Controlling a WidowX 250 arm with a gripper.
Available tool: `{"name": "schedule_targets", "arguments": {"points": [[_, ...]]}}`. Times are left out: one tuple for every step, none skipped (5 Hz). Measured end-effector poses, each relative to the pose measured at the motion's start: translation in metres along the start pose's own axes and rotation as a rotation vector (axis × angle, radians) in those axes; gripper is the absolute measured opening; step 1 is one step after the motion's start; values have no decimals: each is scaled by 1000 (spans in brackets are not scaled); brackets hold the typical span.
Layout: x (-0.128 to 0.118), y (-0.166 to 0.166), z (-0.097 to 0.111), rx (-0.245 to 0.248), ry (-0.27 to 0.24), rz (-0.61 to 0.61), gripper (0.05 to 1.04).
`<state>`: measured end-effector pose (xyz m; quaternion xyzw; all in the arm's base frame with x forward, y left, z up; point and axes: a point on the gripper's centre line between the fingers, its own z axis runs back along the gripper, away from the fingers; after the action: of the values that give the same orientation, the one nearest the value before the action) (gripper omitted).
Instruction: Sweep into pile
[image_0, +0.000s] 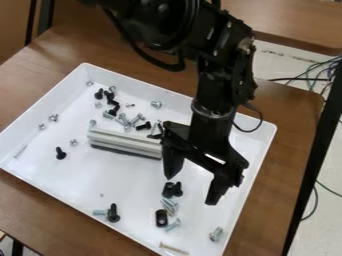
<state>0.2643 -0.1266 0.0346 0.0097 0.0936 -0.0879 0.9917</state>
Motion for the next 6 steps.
{"name": "schedule_targets", "arguments": {"points": [[-3,2,-8,7,28,1,999],[-6,23,-15,68,48,-181,999],[-3,50,-11,64,6,-325,999],[0,86,-12,38,-26,-469,999],[6,126,-13,-4,-110,-493,999],[23,145,-14,23,-178,-519,999]]}}
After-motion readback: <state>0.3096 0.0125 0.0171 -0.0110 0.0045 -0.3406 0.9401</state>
